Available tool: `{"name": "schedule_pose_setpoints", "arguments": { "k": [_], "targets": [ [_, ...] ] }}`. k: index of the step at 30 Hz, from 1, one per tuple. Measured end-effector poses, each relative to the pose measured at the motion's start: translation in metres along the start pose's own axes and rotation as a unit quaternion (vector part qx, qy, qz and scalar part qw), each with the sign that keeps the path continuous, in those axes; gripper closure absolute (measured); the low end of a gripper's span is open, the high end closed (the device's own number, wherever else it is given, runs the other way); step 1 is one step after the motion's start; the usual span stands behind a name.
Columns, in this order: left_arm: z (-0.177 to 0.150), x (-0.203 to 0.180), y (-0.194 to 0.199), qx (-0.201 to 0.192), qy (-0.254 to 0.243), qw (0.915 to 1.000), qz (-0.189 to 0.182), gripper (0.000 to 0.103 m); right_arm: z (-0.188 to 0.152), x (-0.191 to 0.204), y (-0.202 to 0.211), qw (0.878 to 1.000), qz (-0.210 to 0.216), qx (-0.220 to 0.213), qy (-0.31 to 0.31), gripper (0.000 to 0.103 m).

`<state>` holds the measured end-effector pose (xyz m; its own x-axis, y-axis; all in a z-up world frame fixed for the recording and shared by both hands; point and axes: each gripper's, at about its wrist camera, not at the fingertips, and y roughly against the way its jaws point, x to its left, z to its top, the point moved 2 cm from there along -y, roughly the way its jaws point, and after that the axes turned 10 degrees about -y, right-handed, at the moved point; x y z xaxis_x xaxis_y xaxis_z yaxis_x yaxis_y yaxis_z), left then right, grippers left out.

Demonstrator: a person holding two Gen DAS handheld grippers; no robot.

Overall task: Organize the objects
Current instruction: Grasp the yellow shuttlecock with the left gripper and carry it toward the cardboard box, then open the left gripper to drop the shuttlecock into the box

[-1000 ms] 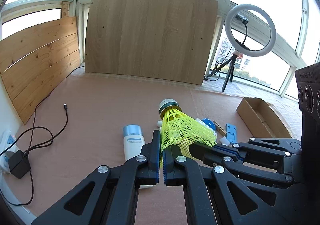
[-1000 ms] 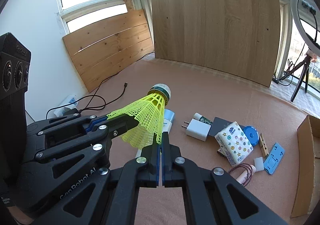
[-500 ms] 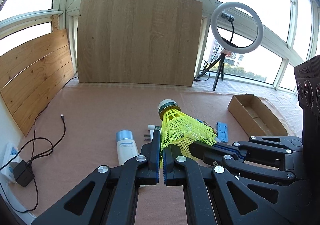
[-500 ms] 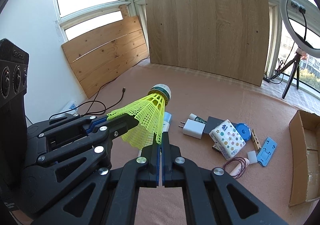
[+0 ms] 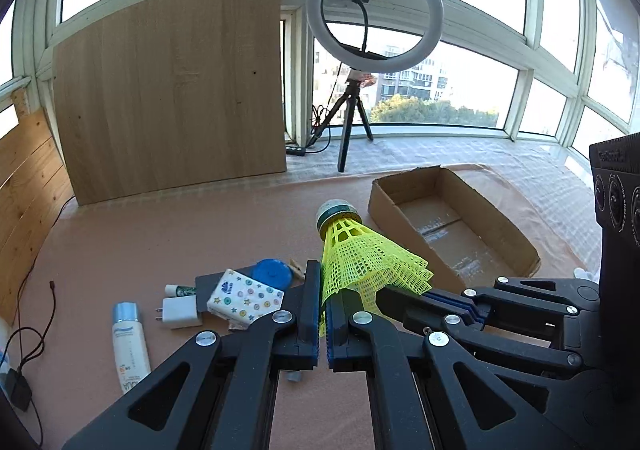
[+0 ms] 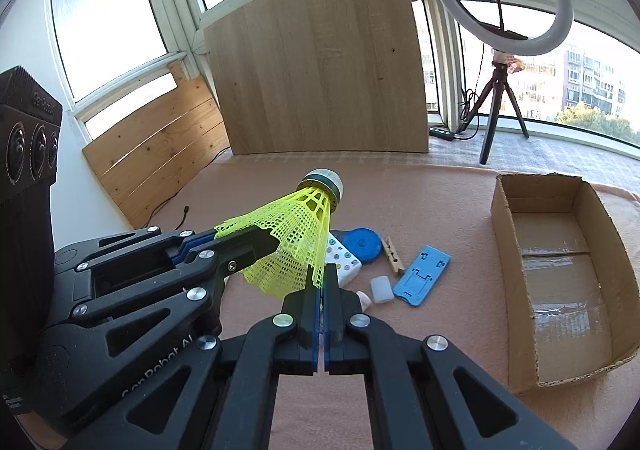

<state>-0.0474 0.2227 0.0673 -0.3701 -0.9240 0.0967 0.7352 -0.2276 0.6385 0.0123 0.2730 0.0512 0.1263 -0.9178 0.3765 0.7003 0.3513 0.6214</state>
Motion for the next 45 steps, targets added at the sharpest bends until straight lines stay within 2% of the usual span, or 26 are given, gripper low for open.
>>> {"name": "schedule_pose_setpoints", "arguments": {
  "k": [8,13,15,16,17,18,19,20,21,22,23,25,29,31,34,37,42,45],
  "targets": [
    [0.058,-0.097,-0.063,0.01,-0.043,0.9978,-0.049,0.102,0.016,-0.101,0.028,0.998,-0.037,-0.017,-0.041,0.102],
    [0.08,-0.144,-0.095,0.019,-0.062,0.9955,-0.068,0.102,0.021,-0.153,0.038,0.997,-0.053,-0.016,-0.059,0.102],
    [0.085,-0.158,-0.105,0.023,-0.065,0.9948,-0.075,0.097,0.023,-0.171,0.041,0.996,-0.063,-0.016,-0.067,0.102],
    [0.085,-0.161,-0.109,0.028,-0.062,0.9945,-0.079,0.09,0.023,-0.18,0.042,0.994,-0.076,-0.015,-0.074,0.101],
    [0.085,-0.164,-0.114,0.035,-0.06,0.9948,-0.074,0.078,0.023,-0.19,0.042,0.992,-0.089,-0.014,-0.083,0.099],
    [0.082,-0.162,-0.116,0.041,-0.058,0.9958,-0.057,0.071,0.022,-0.198,0.04,0.99,-0.103,-0.008,-0.091,0.088],
    [0.08,-0.158,-0.118,0.045,-0.054,0.9964,-0.048,0.053,0.02,-0.206,0.041,0.988,-0.115,-0.006,-0.099,0.076],
    [0.077,-0.154,-0.118,0.045,-0.048,0.9967,-0.047,0.035,0.018,-0.213,0.046,0.987,-0.121,-0.013,-0.107,0.071],
    [0.075,-0.149,-0.116,0.041,-0.041,0.9971,-0.05,0.028,0.016,-0.217,0.05,0.986,-0.121,-0.019,-0.113,0.062],
    [0.071,-0.139,-0.112,0.037,-0.034,0.9974,-0.051,0.018,0.015,-0.22,0.054,0.986,-0.119,-0.021,-0.117,0.057],
    [0.067,-0.132,-0.109,0.034,-0.031,0.9976,-0.052,0.014,0.013,-0.219,0.055,0.986,-0.116,-0.021,-0.117,0.054],
    [0.058,-0.119,-0.103,0.039,-0.03,0.9973,-0.055,0.011,0.011,-0.212,0.055,0.987,-0.117,-0.021,-0.11,0.043],
    [0.053,-0.107,-0.109,0.044,-0.023,0.9977,-0.047,0.009,0.008,-0.196,0.046,0.986,-0.131,-0.017,-0.104,0.042],
    [0.055,-0.103,-0.118,0.041,-0.013,0.9974,-0.058,0.009,0.007,-0.202,0.043,0.981,-0.143,-0.02,-0.129,0.043],
    [0.063,-0.104,-0.131,0.058,0.014,0.9955,-0.074,0.007,0.011,-0.212,0.048,0.975,-0.153,-0.028,-0.161,0.043],
    [0.07,-0.108,-0.127,0.052,0.03,0.9948,-0.083,0.006,0.013,-0.217,0.051,0.972,-0.159,-0.019,-0.169,0.043],
    [0.061,-0.095,-0.096,0.032,0.004,0.9985,-0.044,0.006,0.016,-0.21,0.076,0.972,-0.168,-0.056,-0.153,0.043],
    [0.041,-0.062,-0.082,0.042,0.031,0.9983,-0.027,0.006,0.014,-0.207,0.083,0.974,-0.153,-0.066,-0.151,0.043]
  ]
}}
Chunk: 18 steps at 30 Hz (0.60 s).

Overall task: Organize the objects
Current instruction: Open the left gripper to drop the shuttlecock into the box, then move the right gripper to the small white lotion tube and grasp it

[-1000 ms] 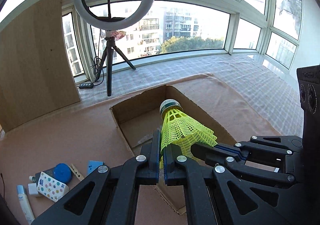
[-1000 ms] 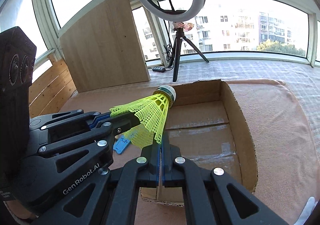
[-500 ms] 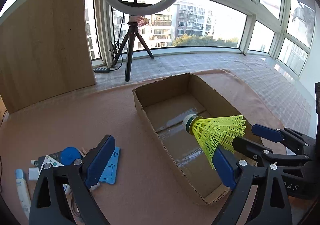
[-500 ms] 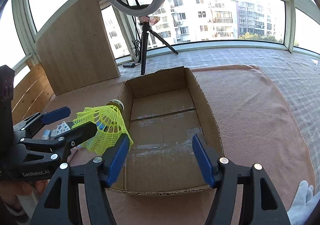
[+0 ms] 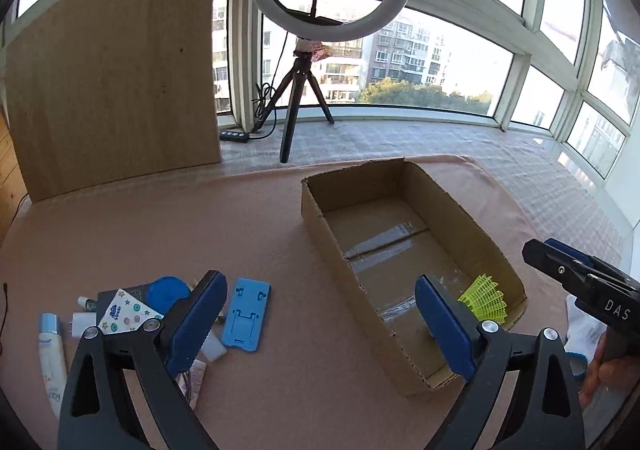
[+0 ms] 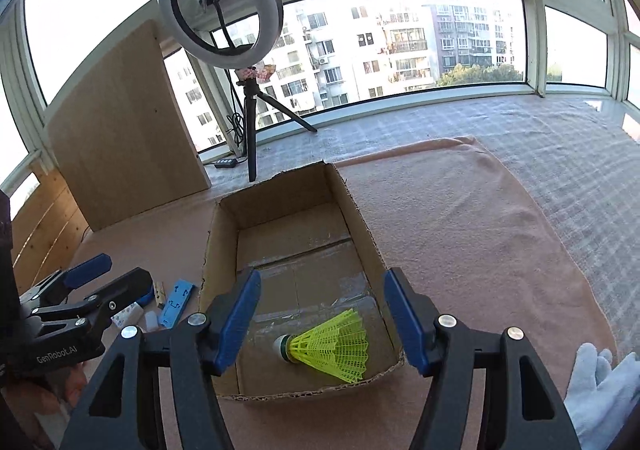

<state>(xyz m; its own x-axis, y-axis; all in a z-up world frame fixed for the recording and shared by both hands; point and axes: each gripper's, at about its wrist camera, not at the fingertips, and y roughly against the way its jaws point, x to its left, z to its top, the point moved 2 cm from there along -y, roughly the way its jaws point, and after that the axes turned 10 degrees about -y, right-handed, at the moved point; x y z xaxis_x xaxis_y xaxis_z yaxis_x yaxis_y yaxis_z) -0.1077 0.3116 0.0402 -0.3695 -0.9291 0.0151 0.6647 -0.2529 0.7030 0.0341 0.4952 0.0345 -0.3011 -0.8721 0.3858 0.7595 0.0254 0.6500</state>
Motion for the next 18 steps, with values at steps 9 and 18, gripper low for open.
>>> {"name": "schedule_pose_setpoints", "arguments": {
  "k": [9,18],
  "targets": [
    [-0.081,0.116,0.038,0.027,0.071,0.9921,0.099,0.004,-0.039,0.06,-0.017,0.997,0.044,0.039,0.039,0.043],
    [-0.149,0.211,0.082,0.011,0.135,0.982,0.131,0.004,-0.087,0.157,-0.049,0.989,0.068,0.084,0.105,0.043]
  ]
}}
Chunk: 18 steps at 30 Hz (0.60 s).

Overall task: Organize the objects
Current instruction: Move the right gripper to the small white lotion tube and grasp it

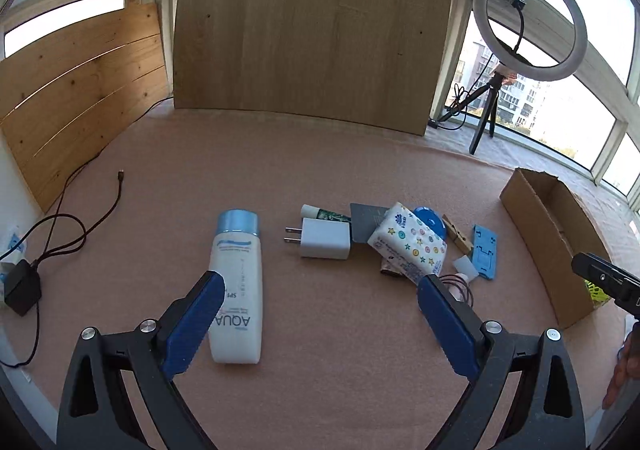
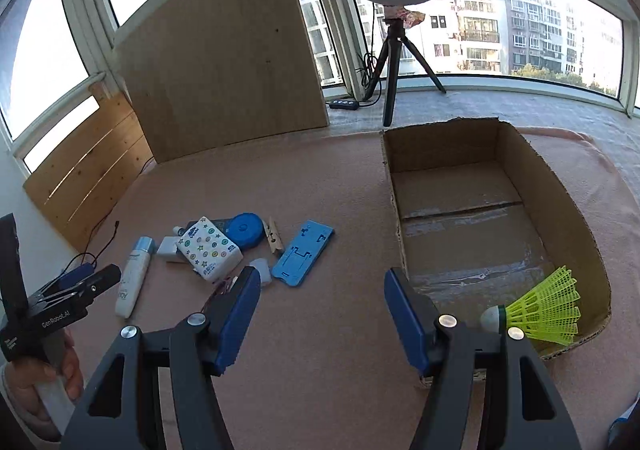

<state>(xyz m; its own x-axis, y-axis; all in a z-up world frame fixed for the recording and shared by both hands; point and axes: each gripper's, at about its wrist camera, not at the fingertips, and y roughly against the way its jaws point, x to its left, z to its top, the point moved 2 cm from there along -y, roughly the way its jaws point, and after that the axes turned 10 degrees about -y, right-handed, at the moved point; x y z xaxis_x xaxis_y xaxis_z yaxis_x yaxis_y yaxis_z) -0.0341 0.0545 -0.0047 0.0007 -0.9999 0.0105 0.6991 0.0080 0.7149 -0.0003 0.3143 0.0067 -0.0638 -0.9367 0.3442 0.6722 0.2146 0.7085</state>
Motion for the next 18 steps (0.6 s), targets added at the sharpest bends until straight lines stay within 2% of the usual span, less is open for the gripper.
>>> {"name": "schedule_pose_setpoints", "arguments": {
  "k": [3,6,11,12,14,16,18],
  "targets": [
    [-0.012,0.03,0.002,0.003,0.011,0.9999,-0.003,0.004,-0.012,0.031,-0.01,1.0,0.008,0.017,0.0,0.043],
    [-0.021,0.054,-0.002,0.015,0.03,0.9994,-0.001,0.004,-0.027,0.06,-0.03,0.998,-0.002,0.045,0.034,0.043],
    [-0.03,0.079,0.0,0.013,0.043,0.999,-0.001,0.004,-0.046,0.073,-0.067,0.995,-0.003,0.094,0.031,0.043],
    [-0.032,0.082,0.0,0.014,0.044,0.9989,0.0,0.004,-0.046,0.074,-0.071,0.995,-0.002,0.096,0.027,0.046],
    [-0.037,0.086,0.001,0.017,0.047,0.9987,0.001,0.004,-0.044,0.076,-0.08,0.995,-0.001,0.1,0.024,0.061],
    [-0.042,0.086,0.002,0.022,0.051,0.9984,0.002,0.004,-0.042,0.076,-0.091,0.993,0.001,0.112,0.022,0.081],
    [-0.046,0.083,0.001,0.028,0.054,0.9982,-0.001,0.004,-0.04,0.075,-0.098,0.993,0.011,0.119,0.012,0.088]
  ]
}}
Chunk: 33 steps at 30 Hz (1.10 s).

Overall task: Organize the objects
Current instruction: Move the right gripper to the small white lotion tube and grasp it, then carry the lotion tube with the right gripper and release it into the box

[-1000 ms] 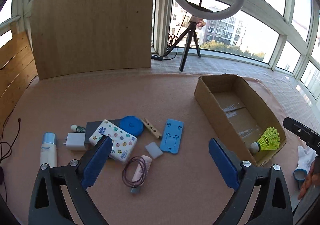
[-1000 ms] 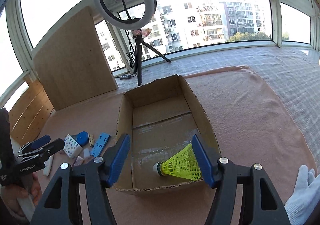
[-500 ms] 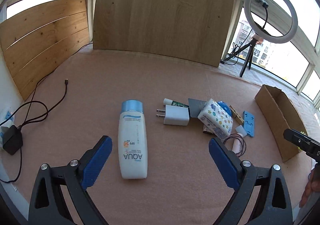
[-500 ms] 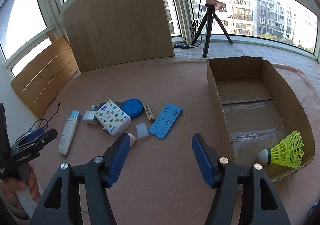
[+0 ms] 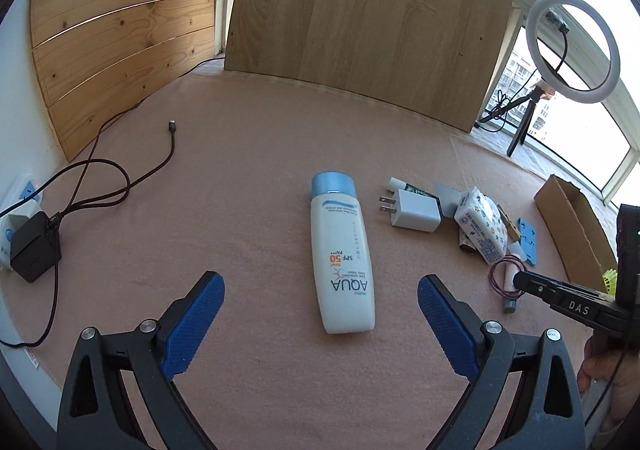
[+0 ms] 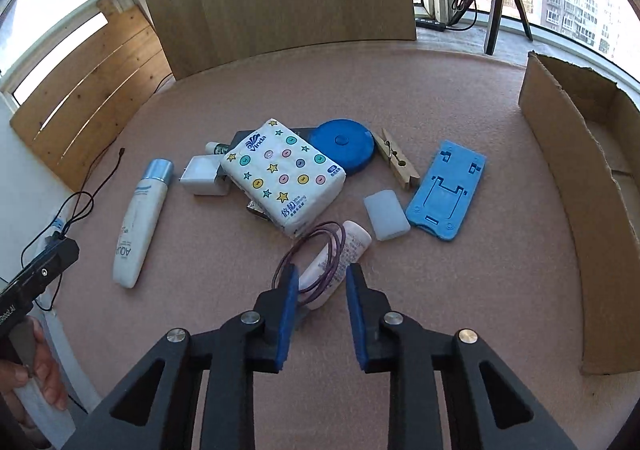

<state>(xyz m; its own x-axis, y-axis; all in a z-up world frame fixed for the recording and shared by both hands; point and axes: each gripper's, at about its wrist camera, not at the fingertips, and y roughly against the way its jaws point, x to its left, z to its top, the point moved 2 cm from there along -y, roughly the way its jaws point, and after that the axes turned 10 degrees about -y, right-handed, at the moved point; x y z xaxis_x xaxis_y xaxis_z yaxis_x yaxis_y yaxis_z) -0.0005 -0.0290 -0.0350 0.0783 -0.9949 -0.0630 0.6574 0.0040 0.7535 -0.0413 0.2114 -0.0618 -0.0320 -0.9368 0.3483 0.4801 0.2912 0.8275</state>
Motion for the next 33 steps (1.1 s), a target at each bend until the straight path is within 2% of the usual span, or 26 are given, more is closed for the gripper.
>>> {"name": "schedule_pose_setpoints", "arguments": {
  "k": [2,3,12,16,21,22,23,24,25,26,27,28,29,33],
  "targets": [
    [-0.003,-0.005,-0.001,0.003,-0.004,1.0,-0.003,0.004,0.002,0.001,-0.001,1.0,0.009,0.001,-0.003,0.093],
    [-0.003,-0.008,0.0,0.002,-0.007,1.0,-0.006,0.004,0.002,0.001,0.0,1.0,0.013,-0.002,-0.002,0.102],
    [-0.004,-0.085,-0.023,0.02,-0.063,0.9953,-0.07,0.004,-0.007,-0.002,0.04,0.997,0.064,-0.026,-0.016,0.102],
    [-0.003,-0.128,-0.043,0.033,-0.089,0.99,-0.105,0.004,-0.013,-0.019,0.064,0.997,0.055,-0.042,-0.026,0.102],
    [0.001,-0.183,-0.074,0.043,-0.119,0.9846,-0.121,0.005,-0.034,-0.057,0.083,0.998,0.023,-0.044,-0.048,0.102],
    [0.001,-0.191,-0.081,0.048,-0.125,0.9841,-0.117,0.012,-0.039,-0.064,0.087,0.997,0.019,-0.043,-0.053,0.102],
    [0.0,-0.199,-0.089,0.056,-0.131,0.9833,-0.112,0.028,-0.044,-0.071,0.09,0.997,0.016,-0.044,-0.057,0.102],
    [0.0,-0.205,-0.093,0.053,-0.143,0.9839,-0.094,0.032,-0.048,-0.077,0.092,0.997,0.014,-0.044,-0.062,0.102],
    [0.002,-0.209,-0.092,0.037,-0.152,0.984,-0.086,0.042,-0.053,-0.083,0.096,0.997,0.014,-0.046,-0.066,0.102],
    [0.002,-0.213,-0.095,0.045,-0.152,0.9829,-0.094,0.056,-0.056,-0.087,0.099,0.996,0.013,-0.047,-0.07,0.102],
    [0.002,-0.215,-0.095,0.04,-0.156,0.9833,-0.085,0.059,-0.059,-0.091,0.101,0.996,0.012,-0.049,-0.073,0.102],
    [0.002,-0.215,-0.096,0.044,-0.156,0.983,-0.087,0.073,-0.062,-0.094,0.103,0.996,0.012,-0.05,-0.075,0.102],
    [0.003,-0.215,-0.096,0.045,-0.156,0.9828,-0.088,0.081,-0.063,-0.095,0.104,0.996,0.014,-0.052,-0.078,0.102],
    [0.001,-0.208,-0.088,0.049,-0.167,0.9801,-0.095,0.082,-0.065,-0.098,0.104,0.995,0.019,-0.059,-0.084,0.102]
  ]
}}
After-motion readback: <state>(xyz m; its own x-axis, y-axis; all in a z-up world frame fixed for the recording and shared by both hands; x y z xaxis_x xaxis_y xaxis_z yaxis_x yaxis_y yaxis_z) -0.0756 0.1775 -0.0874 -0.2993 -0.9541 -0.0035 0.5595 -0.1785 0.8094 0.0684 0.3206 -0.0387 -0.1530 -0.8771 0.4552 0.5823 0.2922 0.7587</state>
